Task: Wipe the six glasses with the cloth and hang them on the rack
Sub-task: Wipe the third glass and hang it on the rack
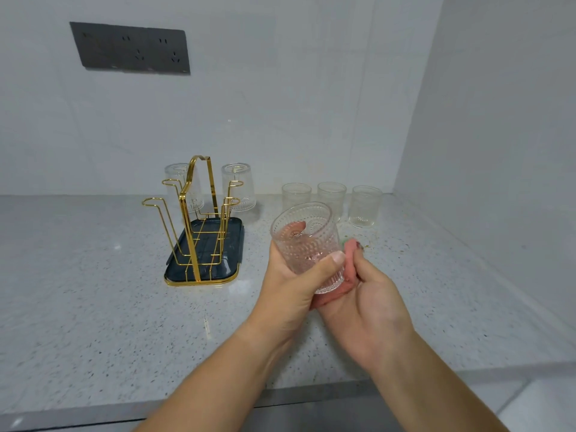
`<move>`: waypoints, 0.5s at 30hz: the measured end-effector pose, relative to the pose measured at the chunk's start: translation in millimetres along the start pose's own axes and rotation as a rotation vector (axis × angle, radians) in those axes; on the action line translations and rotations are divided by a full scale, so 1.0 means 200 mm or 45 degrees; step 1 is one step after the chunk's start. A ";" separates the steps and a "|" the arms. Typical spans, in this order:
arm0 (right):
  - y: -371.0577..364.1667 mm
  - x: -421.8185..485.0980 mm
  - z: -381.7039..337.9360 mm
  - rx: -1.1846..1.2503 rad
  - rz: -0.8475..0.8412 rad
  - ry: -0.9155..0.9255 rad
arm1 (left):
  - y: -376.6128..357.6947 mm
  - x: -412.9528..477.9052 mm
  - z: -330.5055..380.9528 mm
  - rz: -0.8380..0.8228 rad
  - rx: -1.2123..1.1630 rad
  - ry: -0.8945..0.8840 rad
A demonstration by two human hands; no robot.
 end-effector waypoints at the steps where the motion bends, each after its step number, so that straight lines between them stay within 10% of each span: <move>1: 0.02 -0.01 0.03 -0.034 -0.013 -0.041 | 0.01 0.00 0.00 0.007 0.016 -0.009; 15: 0.02 -0.04 -0.05 0.017 0.061 0.024 | 0.03 -0.08 -0.03 -0.080 0.110 -0.018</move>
Point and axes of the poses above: each hand's wrist, its own x-axis towards the middle knuckle, its own y-axis out of the back of the hand, z = x × y, the point moved 3 cm from there along x, towards the middle knuckle, and after that the axes turned 2 degrees about x, right-handed, at the moved point
